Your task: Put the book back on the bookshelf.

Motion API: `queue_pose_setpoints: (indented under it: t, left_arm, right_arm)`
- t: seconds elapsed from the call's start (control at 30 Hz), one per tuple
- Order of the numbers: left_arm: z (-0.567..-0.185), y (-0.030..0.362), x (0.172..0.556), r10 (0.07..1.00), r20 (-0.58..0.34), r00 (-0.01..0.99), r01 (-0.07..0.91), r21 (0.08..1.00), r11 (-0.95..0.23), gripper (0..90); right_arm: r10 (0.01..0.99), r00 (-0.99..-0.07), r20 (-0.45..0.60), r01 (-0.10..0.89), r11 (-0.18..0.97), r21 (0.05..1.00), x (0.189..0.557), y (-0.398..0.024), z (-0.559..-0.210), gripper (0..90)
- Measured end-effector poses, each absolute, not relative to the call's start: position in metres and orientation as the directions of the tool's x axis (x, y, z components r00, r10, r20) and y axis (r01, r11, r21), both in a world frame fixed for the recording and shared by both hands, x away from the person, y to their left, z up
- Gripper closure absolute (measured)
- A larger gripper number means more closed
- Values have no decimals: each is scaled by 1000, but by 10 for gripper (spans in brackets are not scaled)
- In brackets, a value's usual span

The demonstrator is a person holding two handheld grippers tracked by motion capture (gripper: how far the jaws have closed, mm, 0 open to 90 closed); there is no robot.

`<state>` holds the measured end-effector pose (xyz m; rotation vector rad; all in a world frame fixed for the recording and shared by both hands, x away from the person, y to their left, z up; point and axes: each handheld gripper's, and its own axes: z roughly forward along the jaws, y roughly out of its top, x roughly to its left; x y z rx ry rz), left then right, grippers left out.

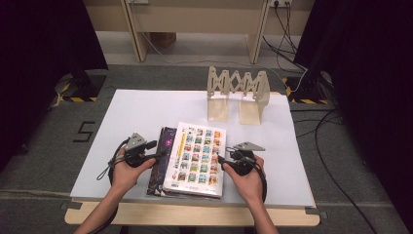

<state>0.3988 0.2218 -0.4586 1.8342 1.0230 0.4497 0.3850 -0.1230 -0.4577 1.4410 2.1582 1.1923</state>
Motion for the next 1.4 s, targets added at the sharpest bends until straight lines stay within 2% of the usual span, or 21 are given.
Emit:
queue_pose_setpoints:
  t: [0.67,1.4]
  left_arm:
    - [-471,197,424,788,-196,584,558,801,-215,402]
    - [-479,187,430,771,-282,572,605,779,-164,409]
  right_arm:
    - [852,-447,271,708,152,690,396,-112,-467,423]
    - [857,-398,327,759,107,642,402,-107,-468,317]
